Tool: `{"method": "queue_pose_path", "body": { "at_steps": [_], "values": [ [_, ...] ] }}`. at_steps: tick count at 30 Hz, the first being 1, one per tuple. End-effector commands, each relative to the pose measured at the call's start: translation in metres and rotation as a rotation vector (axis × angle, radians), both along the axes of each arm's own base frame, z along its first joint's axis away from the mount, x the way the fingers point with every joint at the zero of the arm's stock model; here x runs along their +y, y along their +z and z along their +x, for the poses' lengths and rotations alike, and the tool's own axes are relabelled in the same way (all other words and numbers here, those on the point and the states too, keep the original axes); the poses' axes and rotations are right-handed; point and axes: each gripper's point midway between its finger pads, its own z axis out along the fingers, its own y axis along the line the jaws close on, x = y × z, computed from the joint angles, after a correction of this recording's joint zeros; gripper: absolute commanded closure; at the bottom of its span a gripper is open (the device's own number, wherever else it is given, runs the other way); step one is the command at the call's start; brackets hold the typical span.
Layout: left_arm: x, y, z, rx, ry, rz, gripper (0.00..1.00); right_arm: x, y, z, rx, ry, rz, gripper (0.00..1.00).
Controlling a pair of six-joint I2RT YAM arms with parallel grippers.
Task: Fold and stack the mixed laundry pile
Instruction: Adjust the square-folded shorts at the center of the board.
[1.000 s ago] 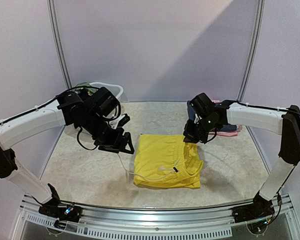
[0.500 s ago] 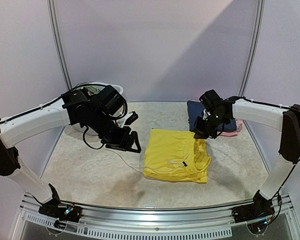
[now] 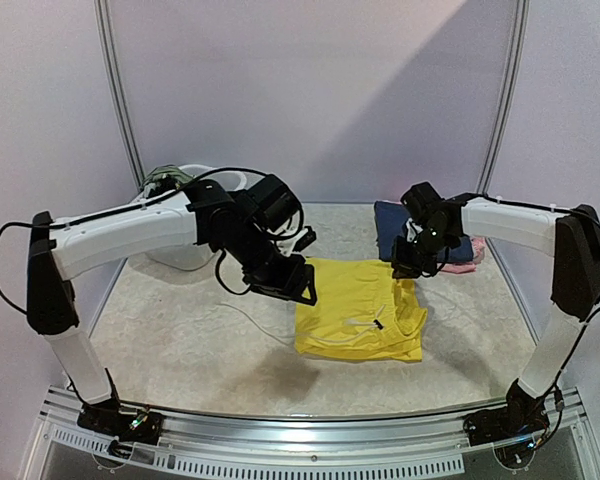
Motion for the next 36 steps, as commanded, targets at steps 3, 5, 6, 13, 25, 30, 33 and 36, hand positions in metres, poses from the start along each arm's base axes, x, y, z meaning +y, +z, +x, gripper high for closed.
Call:
{"method": "queue_pose_path", "body": {
  "at_steps": [3,5,6,13,25,30,33,36],
  "values": [
    [-0.043,-0.021,0.013,-0.065,-0.056,0.003,0.37,-0.025,-0.007,0.021,-0.027,-0.032,-0.094,1.0],
    [-0.053,-0.038,0.017,-0.067,-0.064,0.02,0.39,-0.026,-0.007,0.027,-0.038,-0.021,-0.101,1.0],
    [-0.058,-0.045,0.02,-0.07,-0.065,0.024,0.39,-0.026,-0.008,0.029,-0.04,-0.014,-0.104,1.0],
    [-0.083,-0.102,0.036,-0.059,-0.07,0.075,0.42,-0.025,-0.027,0.032,-0.023,0.029,-0.13,1.0],
    [-0.066,-0.153,-0.002,-0.097,-0.142,0.249,0.44,-0.066,-0.042,0.048,0.024,-0.069,-0.2,1.0],
    [-0.049,-0.156,-0.004,-0.197,-0.164,0.373,0.45,-0.054,-0.051,0.048,0.071,-0.041,-0.138,1.0],
    [-0.043,-0.148,-0.006,-0.23,-0.176,0.398,0.45,-0.043,-0.043,0.049,0.084,-0.015,-0.085,0.94],
    [-0.041,-0.125,-0.007,-0.257,-0.179,0.371,0.42,-0.037,-0.012,0.057,0.039,0.0,-0.053,0.8]
  ]
}}
